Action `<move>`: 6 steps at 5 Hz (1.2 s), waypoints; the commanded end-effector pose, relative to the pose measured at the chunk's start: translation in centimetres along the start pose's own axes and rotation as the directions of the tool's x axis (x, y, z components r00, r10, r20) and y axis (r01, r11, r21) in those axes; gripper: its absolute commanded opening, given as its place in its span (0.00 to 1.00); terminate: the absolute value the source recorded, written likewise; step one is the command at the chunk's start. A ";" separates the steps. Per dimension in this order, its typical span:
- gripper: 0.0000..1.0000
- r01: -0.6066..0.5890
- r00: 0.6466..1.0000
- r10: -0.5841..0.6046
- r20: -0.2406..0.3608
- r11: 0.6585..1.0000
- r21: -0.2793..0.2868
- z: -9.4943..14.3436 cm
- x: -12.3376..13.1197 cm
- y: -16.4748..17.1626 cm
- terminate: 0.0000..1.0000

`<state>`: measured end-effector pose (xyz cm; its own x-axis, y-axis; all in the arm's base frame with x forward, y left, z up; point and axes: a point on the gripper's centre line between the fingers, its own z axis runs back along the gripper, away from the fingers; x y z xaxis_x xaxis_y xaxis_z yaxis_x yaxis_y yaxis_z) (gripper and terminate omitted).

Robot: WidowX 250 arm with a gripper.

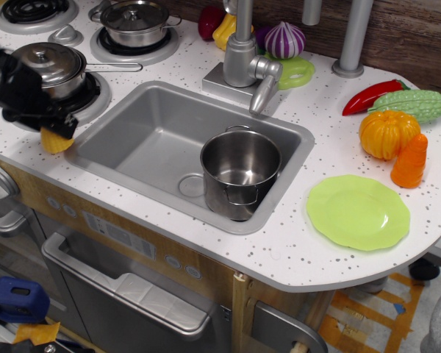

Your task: Put corn in pot which is in sink

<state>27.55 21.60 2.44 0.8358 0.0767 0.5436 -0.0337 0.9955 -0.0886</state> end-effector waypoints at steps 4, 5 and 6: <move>0.00 -0.126 0.992 0.121 0.049 0.985 0.122 1.6 7.3 -9.7 0.00; 0.00 -0.163 0.986 0.154 0.060 0.970 0.183 0.7 7.1 -11.5 0.00; 0.00 -0.174 0.985 0.166 0.055 0.949 0.262 -0.1 7.5 -13.3 0.00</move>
<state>33.86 8.42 6.27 0.8100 0.2670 0.5221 -0.3431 0.9378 0.0527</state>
